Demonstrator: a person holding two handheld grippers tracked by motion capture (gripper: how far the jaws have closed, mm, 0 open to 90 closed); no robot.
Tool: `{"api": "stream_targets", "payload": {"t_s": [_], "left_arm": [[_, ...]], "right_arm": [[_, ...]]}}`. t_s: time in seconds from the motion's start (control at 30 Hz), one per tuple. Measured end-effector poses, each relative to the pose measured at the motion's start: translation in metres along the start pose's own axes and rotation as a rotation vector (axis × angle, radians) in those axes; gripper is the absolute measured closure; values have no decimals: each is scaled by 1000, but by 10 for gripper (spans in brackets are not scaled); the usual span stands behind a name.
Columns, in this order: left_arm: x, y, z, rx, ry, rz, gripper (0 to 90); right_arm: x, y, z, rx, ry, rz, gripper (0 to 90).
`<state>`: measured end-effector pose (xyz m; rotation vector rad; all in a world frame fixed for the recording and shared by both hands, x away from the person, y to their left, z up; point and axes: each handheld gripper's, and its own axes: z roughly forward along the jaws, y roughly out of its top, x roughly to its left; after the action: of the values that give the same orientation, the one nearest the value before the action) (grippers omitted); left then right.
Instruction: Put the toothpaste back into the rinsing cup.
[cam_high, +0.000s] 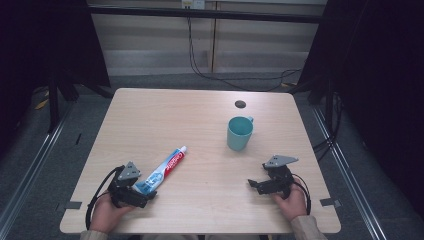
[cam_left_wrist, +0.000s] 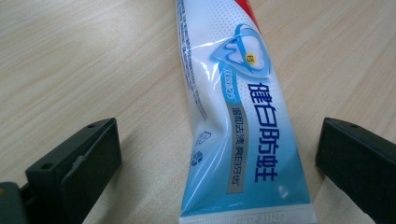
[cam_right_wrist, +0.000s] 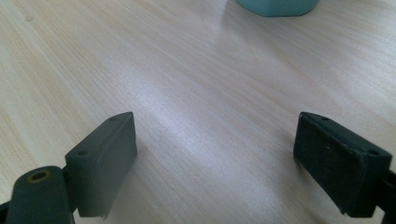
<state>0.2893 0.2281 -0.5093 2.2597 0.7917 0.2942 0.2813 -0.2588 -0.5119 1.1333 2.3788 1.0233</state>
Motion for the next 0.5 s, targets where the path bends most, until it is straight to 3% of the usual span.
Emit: {"api": "stream_targets", "payload": {"t_s": [0.23, 0.3, 0.43, 0.5], "left_arm": [[-1, 1, 0, 2, 7, -8, 0], [-1, 6, -1, 50, 20, -13, 7], [1, 11, -5, 83, 28, -26, 112], [1, 13, -6, 100, 2, -36, 158]], "right_arm": [[0, 0, 0, 0, 0, -1, 128], [0, 0, 0, -1, 0, -1, 129], [0, 0, 0, -1, 0, -1, 129], [0, 0, 0, -2, 2, -2, 129]]}}
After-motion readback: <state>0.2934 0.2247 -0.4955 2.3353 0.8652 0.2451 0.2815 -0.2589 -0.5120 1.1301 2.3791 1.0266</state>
